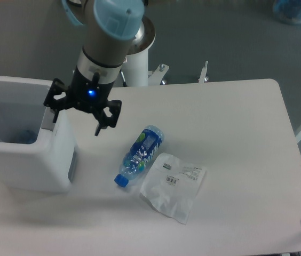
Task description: Open the trash can
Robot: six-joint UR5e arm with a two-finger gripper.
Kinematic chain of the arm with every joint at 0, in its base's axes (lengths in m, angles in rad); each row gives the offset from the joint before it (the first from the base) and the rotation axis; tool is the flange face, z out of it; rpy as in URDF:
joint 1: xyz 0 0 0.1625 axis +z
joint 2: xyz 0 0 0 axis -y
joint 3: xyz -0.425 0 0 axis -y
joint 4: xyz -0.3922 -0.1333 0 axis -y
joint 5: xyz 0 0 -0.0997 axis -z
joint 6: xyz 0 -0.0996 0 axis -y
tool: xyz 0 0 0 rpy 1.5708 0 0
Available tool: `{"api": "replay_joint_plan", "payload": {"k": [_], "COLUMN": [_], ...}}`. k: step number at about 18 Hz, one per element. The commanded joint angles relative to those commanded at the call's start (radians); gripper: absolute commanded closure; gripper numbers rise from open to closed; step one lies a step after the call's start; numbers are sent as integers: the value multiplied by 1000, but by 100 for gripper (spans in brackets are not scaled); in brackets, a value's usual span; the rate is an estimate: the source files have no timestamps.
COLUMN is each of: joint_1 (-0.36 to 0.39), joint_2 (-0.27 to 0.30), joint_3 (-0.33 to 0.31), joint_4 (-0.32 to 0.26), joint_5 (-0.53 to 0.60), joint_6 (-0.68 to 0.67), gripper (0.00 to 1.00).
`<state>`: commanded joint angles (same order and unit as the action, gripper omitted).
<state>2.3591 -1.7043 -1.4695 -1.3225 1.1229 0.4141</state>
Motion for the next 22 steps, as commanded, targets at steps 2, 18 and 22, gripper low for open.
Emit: {"api": "replay_joint_plan", "payload": {"k": [2,18,22], "joint_1": [22,258,266], "joint_2": [-2,-158,-153], "joint_3": [-2,-167,-209], "joint_4": [35,327,327], "joint_5": [17,314,343], "joint_6": [53,653,753], "gripper": [0,0,0]}}
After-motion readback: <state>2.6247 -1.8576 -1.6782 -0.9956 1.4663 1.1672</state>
